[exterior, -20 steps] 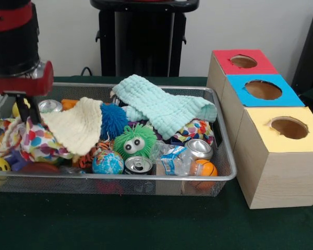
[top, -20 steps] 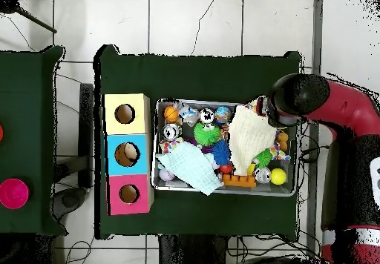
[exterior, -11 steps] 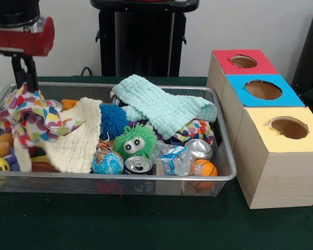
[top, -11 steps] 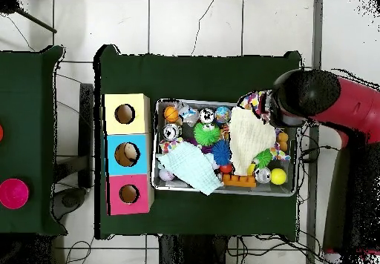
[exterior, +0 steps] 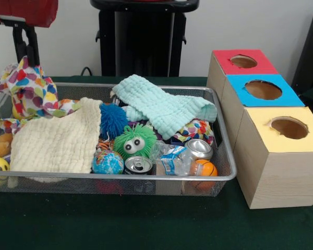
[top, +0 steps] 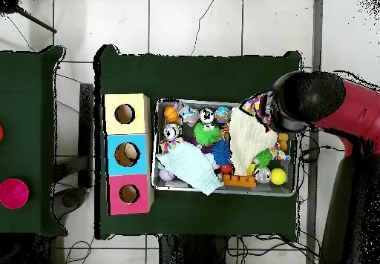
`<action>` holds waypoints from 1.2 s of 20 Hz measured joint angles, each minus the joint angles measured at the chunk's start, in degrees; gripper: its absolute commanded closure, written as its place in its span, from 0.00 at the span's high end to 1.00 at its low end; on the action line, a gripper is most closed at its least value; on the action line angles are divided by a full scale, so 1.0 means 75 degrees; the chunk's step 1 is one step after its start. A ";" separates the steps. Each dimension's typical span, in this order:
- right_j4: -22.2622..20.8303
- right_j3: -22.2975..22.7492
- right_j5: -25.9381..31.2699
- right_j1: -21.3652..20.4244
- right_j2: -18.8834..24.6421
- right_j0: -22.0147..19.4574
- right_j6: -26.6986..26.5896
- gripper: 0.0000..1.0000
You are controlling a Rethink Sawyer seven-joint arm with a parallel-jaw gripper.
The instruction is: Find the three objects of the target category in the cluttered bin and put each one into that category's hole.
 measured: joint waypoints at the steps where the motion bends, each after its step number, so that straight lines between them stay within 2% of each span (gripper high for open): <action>1: 0.0060 0.0090 0.0000 -0.0035 -0.0120 0.0075 0.0005 0.00; 10: 0.0346 0.0340 -0.0041 -0.0083 -0.0558 0.0435 0.0030 0.00; 24: 0.0732 0.0982 -0.0696 -0.0064 -0.1177 0.0958 0.0049 0.00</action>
